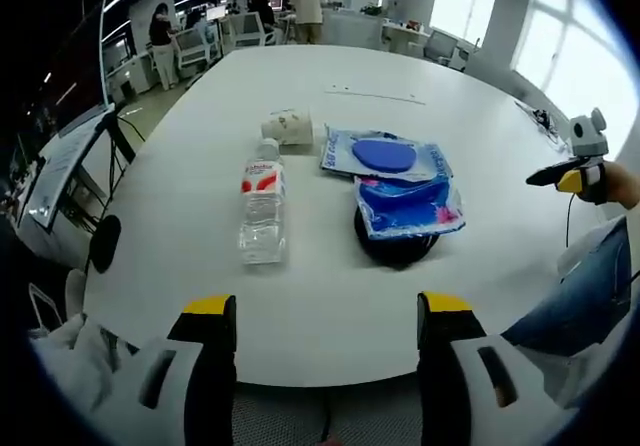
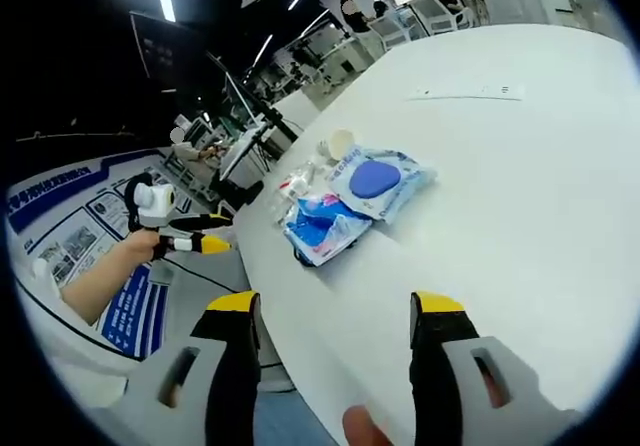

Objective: Arrange the tabletop items into an orderly group along one side of the table until the central work area is clear of visible clutter.

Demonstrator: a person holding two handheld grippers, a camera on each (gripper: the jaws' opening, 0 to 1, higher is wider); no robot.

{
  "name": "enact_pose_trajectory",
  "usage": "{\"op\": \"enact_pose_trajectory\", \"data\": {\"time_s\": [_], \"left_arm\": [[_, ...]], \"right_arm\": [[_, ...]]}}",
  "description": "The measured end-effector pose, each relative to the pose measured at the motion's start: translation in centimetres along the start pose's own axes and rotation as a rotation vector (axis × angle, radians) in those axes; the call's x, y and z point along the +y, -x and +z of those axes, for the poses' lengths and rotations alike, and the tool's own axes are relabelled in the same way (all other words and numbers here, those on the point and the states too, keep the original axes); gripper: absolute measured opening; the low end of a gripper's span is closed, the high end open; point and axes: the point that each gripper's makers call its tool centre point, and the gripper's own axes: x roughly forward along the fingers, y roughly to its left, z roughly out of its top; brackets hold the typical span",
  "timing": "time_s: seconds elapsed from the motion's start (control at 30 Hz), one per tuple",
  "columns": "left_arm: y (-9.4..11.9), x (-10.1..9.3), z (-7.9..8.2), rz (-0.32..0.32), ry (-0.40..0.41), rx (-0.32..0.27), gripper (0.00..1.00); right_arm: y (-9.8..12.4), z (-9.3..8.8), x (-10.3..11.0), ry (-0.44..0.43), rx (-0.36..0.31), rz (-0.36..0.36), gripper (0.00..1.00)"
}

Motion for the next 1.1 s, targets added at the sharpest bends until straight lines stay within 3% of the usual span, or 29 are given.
{"op": "enact_pose_trajectory", "data": {"time_s": [0.6,0.77,1.1], "left_arm": [[2.1,-2.1,0.9,0.030,-0.058,0.029,0.75],[2.4,-2.1,1.5,0.023,-0.074,0.027,0.75],[1.9,-0.1,2.1,-0.001,-0.107,0.017,0.75]], "right_arm": [[1.4,0.1,1.3,0.018,-0.037,0.042,0.60],[1.3,0.3,2.0,0.014,-0.072,0.042,0.61],[0.9,1.4,2.1,0.026,-0.113,-0.012,0.62]]}}
